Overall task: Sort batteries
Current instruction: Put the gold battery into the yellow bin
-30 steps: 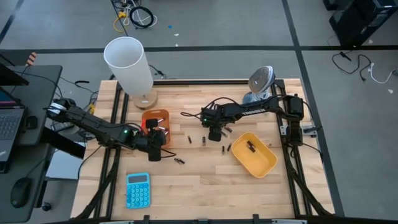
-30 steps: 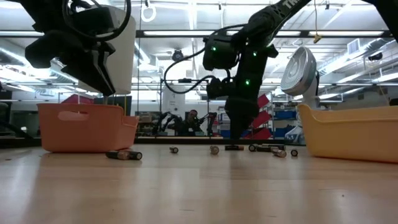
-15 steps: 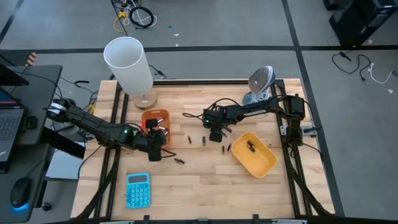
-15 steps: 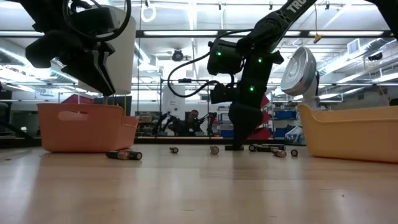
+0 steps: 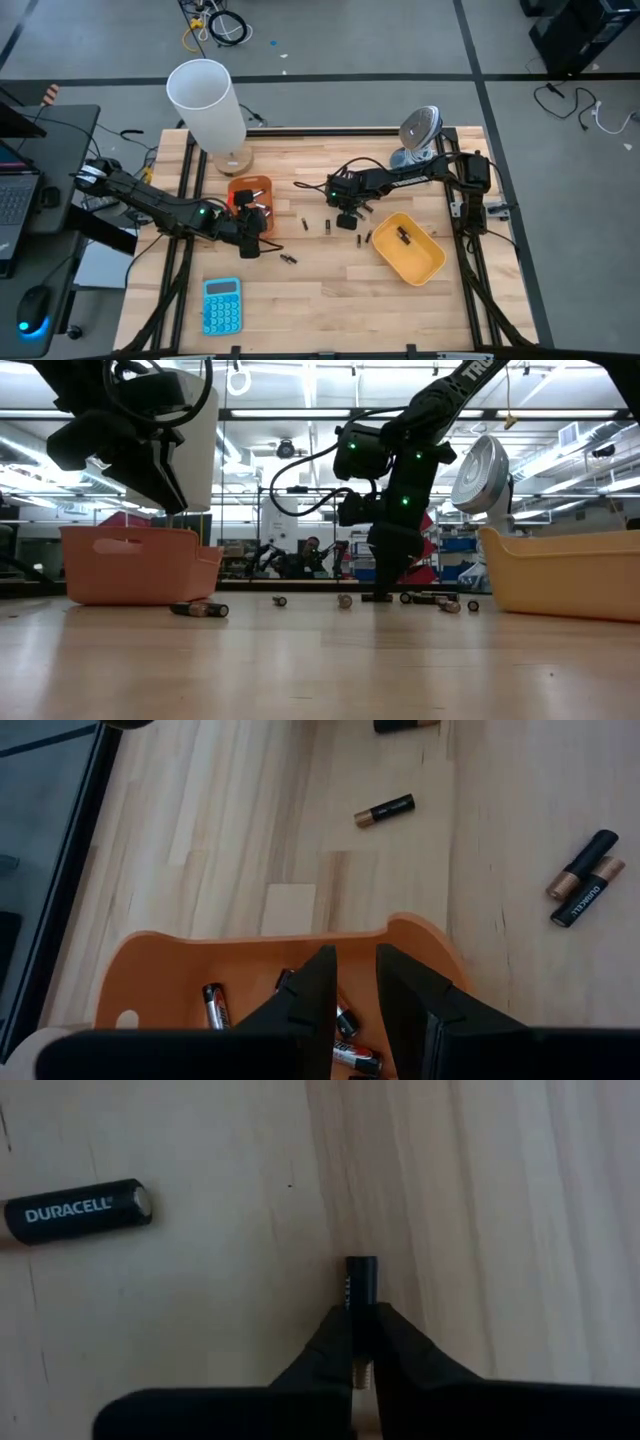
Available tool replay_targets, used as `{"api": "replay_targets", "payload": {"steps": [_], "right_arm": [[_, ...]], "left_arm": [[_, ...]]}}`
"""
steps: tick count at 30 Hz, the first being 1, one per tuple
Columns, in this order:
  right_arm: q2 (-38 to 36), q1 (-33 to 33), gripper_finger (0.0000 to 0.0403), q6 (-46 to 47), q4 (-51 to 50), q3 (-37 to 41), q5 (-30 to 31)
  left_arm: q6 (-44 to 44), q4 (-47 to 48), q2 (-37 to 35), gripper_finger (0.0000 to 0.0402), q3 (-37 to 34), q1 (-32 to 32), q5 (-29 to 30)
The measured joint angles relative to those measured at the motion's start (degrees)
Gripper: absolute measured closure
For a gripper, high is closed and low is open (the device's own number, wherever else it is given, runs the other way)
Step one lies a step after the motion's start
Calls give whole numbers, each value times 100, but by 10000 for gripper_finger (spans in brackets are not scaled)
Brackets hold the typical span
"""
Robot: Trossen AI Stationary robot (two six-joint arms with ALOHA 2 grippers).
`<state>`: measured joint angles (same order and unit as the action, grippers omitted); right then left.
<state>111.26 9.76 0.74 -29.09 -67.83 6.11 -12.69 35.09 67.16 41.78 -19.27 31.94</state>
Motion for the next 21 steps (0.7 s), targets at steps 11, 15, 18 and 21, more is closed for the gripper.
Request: {"api": "replay_targets", "payload": {"steps": [11,15,18,21], "right_arm": [[-2,2,396,275,-76,-66,-92],[10,2,396,364,-156,-148,-144],[20,2,397,386,-199,-216,-175],[9,-8,398,406,-182,-264,-230]], "left_arm": [[-3,-1,0,325,0,0,33],[-42,-2,0,325,0,0,44],[-91,-1,0,325,2,0,43],[-110,2,0,325,2,0,44]]}}
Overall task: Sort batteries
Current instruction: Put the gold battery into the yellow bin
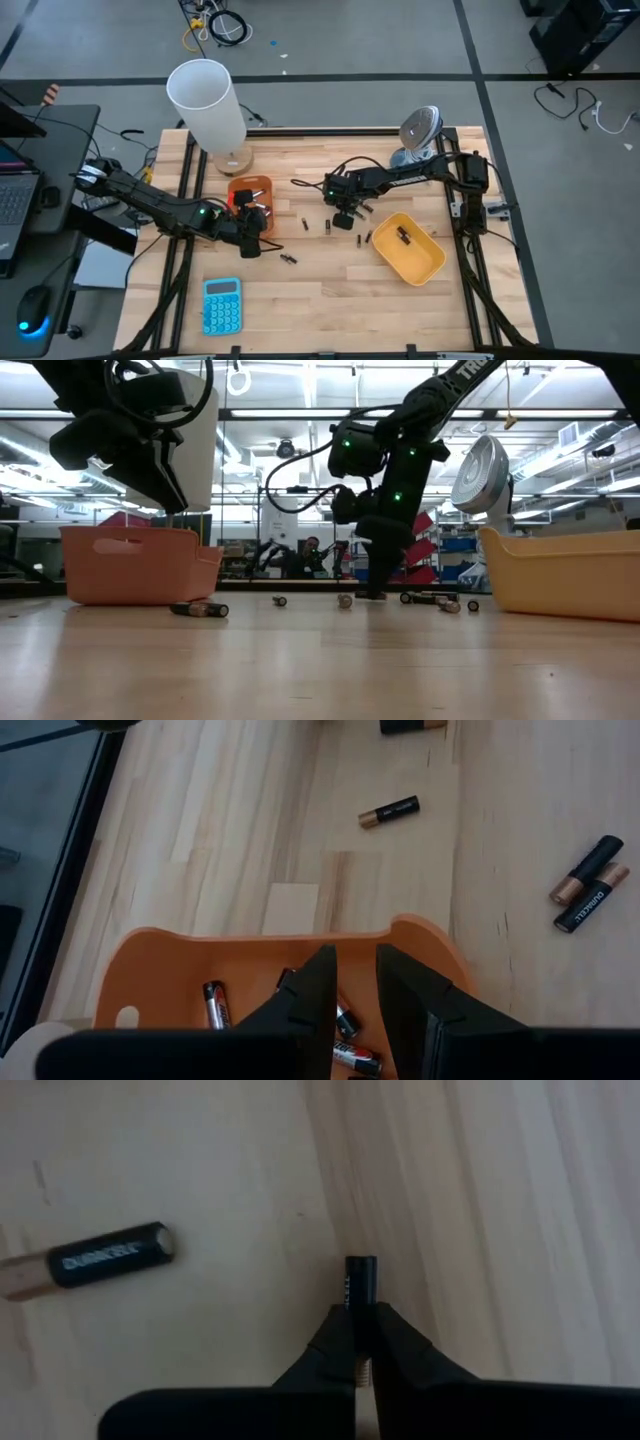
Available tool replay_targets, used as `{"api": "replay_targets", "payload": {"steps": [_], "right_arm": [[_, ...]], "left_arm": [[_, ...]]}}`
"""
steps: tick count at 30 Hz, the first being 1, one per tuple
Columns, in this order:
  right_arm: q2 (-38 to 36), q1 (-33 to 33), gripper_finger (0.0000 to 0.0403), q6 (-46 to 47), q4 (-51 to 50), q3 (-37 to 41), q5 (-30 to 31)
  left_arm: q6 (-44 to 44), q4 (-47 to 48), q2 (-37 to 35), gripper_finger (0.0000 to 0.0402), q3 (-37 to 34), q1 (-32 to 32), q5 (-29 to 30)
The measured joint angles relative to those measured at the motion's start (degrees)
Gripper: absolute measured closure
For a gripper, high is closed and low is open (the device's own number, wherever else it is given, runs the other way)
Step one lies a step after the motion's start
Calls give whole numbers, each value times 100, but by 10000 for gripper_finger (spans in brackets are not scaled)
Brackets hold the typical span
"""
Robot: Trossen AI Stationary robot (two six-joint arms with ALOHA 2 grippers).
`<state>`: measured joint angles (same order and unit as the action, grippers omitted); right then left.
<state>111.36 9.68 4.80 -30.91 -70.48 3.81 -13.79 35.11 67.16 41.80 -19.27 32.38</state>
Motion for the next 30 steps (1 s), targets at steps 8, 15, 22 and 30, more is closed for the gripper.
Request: {"api": "replay_targets", "payload": {"steps": [8,15,22,30], "right_arm": [[-443,-95,398,138,-73,-4,-109],[-1328,-415,398,582,-622,-13,-107],[-2316,-1195,398,1426,-1442,69,-107],[-3144,-2286,398,3571,-2067,821,86]], "left_arm": [[-2,24,2,325,0,0,0],[-2,24,0,325,0,0,13],[-2,24,1,325,1,0,15],[0,22,1,325,2,0,17]]}}
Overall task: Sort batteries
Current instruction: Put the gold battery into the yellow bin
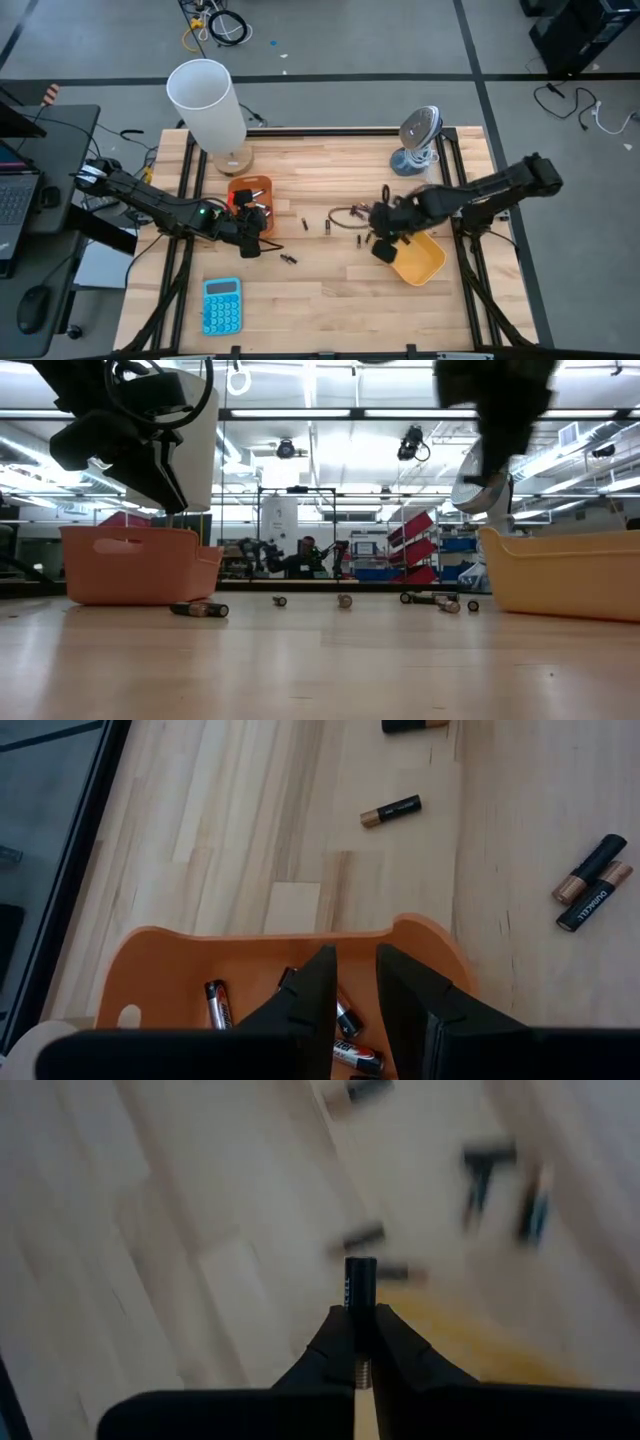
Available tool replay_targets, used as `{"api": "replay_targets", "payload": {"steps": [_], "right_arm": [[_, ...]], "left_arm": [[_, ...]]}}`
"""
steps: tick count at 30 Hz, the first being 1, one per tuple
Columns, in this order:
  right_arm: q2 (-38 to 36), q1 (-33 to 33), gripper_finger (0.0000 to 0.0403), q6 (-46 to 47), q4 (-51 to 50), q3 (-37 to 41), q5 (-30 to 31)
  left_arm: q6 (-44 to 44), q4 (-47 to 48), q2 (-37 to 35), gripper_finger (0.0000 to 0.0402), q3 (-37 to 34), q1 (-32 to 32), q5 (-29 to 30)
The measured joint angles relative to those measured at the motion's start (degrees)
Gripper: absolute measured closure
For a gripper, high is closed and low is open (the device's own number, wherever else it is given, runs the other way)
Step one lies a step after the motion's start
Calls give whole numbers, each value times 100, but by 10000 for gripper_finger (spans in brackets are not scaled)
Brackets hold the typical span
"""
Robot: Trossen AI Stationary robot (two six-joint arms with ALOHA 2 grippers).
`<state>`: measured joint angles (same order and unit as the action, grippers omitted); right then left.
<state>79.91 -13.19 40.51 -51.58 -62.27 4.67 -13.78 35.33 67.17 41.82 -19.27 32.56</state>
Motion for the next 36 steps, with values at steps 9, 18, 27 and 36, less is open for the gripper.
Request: {"api": "replay_targets", "payload": {"steps": [9,18,27,36], "right_arm": [[-290,-790,398,2065,-126,1053,4],[-222,-862,397,3003,248,1735,50],[-224,-862,373,3076,421,1818,163],[-224,-862,345,3161,421,1819,233]], "left_arm": [[-2,-24,1,325,0,0,2],[0,-26,-1,325,0,0,4],[0,-84,1,325,0,0,44],[0,-114,1,325,2,0,50]]}}
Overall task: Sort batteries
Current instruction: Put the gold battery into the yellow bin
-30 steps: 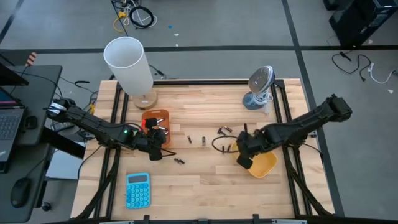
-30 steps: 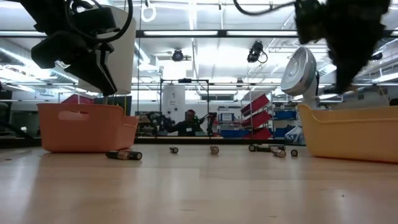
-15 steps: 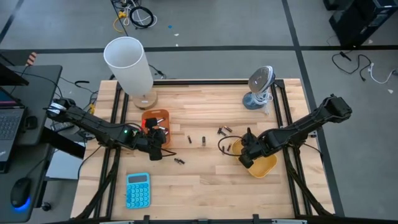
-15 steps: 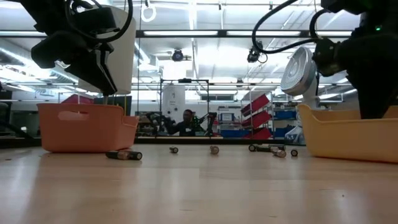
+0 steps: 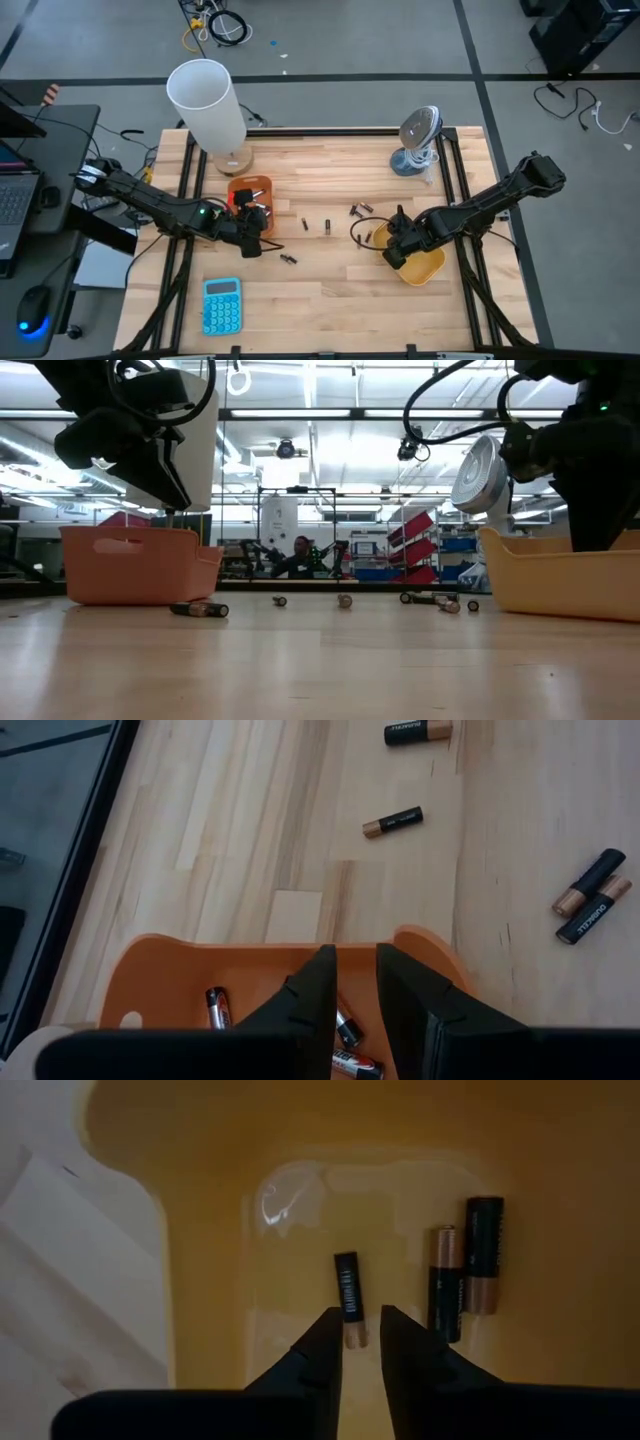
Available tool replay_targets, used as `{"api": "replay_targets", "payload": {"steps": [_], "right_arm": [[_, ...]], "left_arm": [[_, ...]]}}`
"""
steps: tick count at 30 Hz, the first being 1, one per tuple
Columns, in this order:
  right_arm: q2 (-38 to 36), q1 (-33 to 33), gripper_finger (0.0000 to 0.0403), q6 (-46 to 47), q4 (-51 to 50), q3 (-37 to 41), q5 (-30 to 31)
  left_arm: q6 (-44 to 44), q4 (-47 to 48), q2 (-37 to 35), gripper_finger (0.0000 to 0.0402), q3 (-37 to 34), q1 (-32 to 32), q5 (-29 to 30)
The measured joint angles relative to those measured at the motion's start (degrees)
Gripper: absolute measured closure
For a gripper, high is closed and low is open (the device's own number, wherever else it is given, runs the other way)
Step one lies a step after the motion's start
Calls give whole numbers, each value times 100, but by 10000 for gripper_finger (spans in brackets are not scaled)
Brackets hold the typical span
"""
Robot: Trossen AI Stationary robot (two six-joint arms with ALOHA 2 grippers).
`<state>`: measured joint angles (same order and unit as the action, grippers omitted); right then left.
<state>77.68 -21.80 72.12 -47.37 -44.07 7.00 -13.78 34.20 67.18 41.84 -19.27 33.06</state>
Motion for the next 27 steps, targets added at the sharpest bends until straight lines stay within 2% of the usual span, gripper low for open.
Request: {"api": "replay_targets", "payload": {"steps": [6,11,17,21,27], "right_arm": [[-1,0,349,-165,-60,-79,1],[-1,17,357,-414,-572,-684,111],[-1,79,372,-1493,-886,-1477,944],[-3,358,382,-2152,-885,-1846,1282],[-7,1049,394,-2914,-797,-2059,1297]], "left_arm": [[0,0,0,325,-2,0,0],[0,2,0,325,-2,0,-1],[0,-2,0,325,-2,2,-2],[0,-3,0,325,-2,2,-2],[0,-30,0,325,-2,2,-4]]}}
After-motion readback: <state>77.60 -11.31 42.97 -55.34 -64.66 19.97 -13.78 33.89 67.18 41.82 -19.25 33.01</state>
